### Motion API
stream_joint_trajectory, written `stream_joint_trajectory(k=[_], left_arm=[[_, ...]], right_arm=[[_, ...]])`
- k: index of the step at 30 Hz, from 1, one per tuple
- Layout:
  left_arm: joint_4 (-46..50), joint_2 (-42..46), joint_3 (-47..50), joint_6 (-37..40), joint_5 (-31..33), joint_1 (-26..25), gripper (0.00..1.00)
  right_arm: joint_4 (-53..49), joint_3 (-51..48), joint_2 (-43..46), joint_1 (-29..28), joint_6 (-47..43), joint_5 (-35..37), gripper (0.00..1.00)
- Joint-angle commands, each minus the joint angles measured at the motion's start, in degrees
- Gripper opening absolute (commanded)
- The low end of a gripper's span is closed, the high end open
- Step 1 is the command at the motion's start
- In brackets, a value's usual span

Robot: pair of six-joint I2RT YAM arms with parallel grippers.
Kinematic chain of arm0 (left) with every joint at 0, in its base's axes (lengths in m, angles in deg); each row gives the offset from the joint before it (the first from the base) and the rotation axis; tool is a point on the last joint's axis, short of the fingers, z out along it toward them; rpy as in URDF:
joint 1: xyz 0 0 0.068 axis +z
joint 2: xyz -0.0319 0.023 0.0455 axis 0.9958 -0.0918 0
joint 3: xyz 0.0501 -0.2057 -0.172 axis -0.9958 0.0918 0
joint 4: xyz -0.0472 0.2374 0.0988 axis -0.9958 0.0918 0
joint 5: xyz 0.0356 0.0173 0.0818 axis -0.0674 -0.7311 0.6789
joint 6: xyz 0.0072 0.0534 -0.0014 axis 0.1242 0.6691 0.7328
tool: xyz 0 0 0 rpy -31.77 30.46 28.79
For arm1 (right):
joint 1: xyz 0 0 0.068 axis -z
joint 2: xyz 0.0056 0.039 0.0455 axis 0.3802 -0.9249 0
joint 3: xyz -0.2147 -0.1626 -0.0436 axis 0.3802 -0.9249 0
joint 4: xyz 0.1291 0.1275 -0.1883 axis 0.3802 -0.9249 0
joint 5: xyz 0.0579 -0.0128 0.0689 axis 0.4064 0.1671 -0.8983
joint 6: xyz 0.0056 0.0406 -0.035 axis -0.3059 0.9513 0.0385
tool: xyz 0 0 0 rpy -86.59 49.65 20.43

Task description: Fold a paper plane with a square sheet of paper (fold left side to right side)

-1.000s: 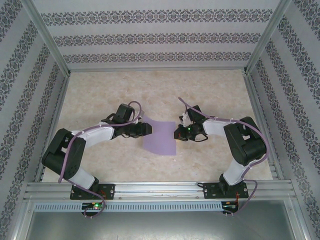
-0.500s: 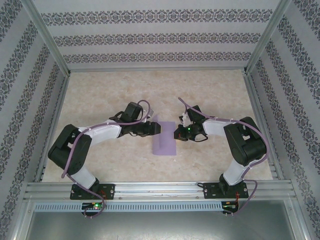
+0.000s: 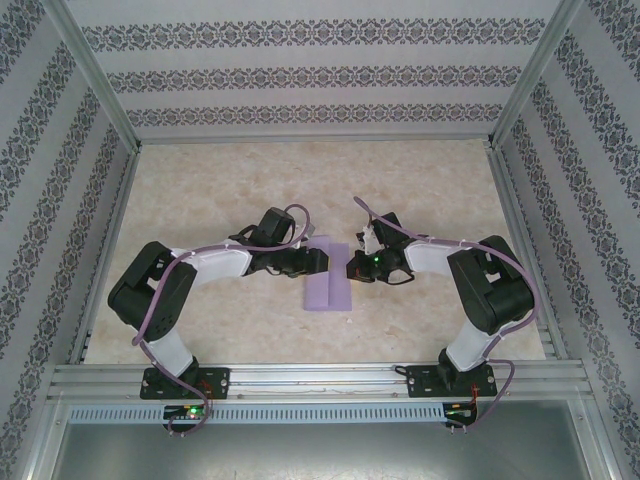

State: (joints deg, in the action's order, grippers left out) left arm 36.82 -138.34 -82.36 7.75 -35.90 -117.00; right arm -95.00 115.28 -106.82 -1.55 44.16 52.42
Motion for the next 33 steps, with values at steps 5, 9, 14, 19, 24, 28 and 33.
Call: stream_joint_trajectory(k=[5,9,14,19,24,28,33], left_arm=[[-1.88,-0.56,-1.38,-0.39,-1.07,-1.21,0.56],[-1.54,-0.59,-1.39,-0.17,-0.80,-1.23,0.56],[-1.70,-0.63,-1.41,-0.28,-0.70,-1.21,0.56],[-0.02,-0.17,-1.94,0.19,-0.26,-1.26,0.55],[0.00,0.12,-1.42,0.06,0.48,-1.26,0.55],[0.55,-0.42,-1.89,0.22,0.00,-1.32,0.55],[0.96,0.11,-1.60,0.49,0.62,-1.30,0.52]], right_arm=[[-1.53,-1.56,0.37,-0.88,-0.15,2.32,0.00],[-0.58,-1.73,0.88,-0.88,0.37,1.62,0.00],[-0.58,-1.98,2.01,-0.88,0.44,1.77,0.00],[-0.02,-2.22,3.19,-0.80,0.41,1.94,0.00],[0.12,-1.47,2.91,-0.62,0.33,1.09,0.00],[0.81,-1.63,4.55,-0.54,0.64,0.90,0.01],[1.25,-1.47,6.16,0.11,0.52,0.05,0.08]])
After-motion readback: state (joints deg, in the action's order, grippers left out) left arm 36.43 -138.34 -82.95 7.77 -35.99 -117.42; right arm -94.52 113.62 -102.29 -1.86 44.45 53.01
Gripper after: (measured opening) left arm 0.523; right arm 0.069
